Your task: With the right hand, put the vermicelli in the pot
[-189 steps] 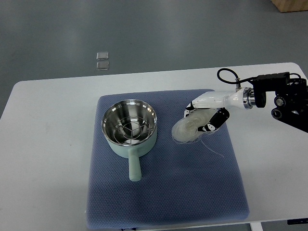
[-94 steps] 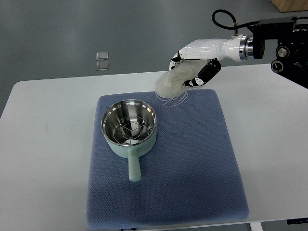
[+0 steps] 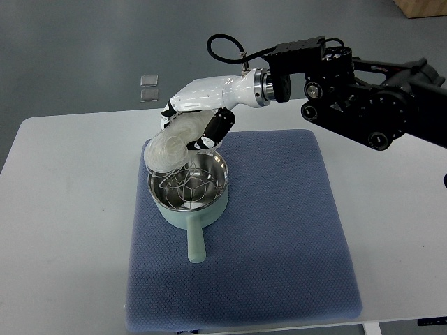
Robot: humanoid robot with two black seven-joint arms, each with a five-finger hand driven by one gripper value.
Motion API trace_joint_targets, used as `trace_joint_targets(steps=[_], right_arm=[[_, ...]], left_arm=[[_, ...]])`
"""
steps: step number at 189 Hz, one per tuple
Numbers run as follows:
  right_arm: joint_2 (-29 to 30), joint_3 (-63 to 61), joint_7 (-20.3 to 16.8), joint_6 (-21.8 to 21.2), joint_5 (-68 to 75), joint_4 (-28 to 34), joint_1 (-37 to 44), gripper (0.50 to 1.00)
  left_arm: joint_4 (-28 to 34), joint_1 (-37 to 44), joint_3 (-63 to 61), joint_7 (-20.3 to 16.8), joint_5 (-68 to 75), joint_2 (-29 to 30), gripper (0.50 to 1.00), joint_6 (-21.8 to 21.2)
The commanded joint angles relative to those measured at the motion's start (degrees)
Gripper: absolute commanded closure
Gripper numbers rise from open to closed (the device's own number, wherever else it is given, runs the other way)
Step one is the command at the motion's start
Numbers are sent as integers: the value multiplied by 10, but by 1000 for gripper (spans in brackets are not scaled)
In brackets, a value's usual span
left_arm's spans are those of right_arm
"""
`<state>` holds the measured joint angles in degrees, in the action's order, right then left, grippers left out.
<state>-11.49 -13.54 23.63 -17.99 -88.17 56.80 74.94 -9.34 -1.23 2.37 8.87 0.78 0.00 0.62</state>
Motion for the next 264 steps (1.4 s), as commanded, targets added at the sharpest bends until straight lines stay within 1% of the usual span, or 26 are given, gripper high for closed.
trace_joint_targets(steps=[1,47,61,63,64,66,67,68,69,72,74,76,77,78,79,83,96,103,109,134,143,160,182,212,237,264], right_arm=[[26,1,-3,1,-2,-30,-19,930],[52,17,-3,9,-3,-45,-52,910],[52,19,-3,11,-3,-49,-59,885],[52,19,-3,13,-3,-50,-60,873],[52,19,-3,14,-3,-52,-61,855],[52,19,-3,14,-3,-52,-61,854],[52,19,-3,15,-3,-52,-62,838],[52,19,-3,16,-3,-52,-62,838],[52,19,-3,16,-3,-53,-62,820],[52,19,-3,18,-3,-53,-63,805],[52,19,-3,20,-3,-54,-63,771],[52,19,-3,20,-3,-54,-63,771],[52,19,-3,22,-2,-55,-63,750],[52,19,-3,22,-2,-55,-63,750],[52,19,-3,23,-2,-55,-63,734],[52,19,-3,24,-2,-55,-63,711],[52,19,-3,24,-1,-55,-65,689],[52,19,-3,24,1,-55,-67,656],[52,19,-3,25,1,-55,-68,642],[51,18,-2,25,4,-55,-72,636],[47,14,-1,24,7,-53,-71,593],[38,2,4,23,14,-49,-66,572],[21,-40,5,16,49,-48,-53,572],[-6,-104,4,19,132,-51,-62,572],[-9,-183,-3,33,268,-62,-147,572],[-3,-249,1,86,374,-105,-226,572]], left_arm=[[0,0,0,0,0,0,500,0],[0,0,0,0,0,0,500,0],[-1,0,0,0,0,0,500,0],[-1,0,0,0,0,0,500,0],[0,0,0,0,0,0,500,0],[0,0,0,0,0,0,500,0],[0,0,0,0,0,0,500,0],[0,0,0,0,0,0,500,0],[0,0,0,0,0,0,500,0],[-1,0,0,0,0,0,500,0],[0,0,0,0,0,0,500,0],[0,0,0,0,0,0,500,0],[0,0,0,0,0,0,500,0],[0,0,0,0,0,0,500,0],[0,0,0,0,0,0,500,0],[0,0,0,0,0,0,500,0],[-1,0,0,0,0,0,500,0],[0,0,0,0,-1,0,500,0],[0,0,0,0,0,0,500,0],[0,0,0,0,0,0,500,0],[0,0,0,0,0,0,500,0],[-1,0,0,0,0,0,500,0],[0,0,0,0,0,0,500,0],[0,0,0,0,0,0,500,0],[0,0,0,0,0,0,500,0],[0,0,0,0,0,0,500,0]])
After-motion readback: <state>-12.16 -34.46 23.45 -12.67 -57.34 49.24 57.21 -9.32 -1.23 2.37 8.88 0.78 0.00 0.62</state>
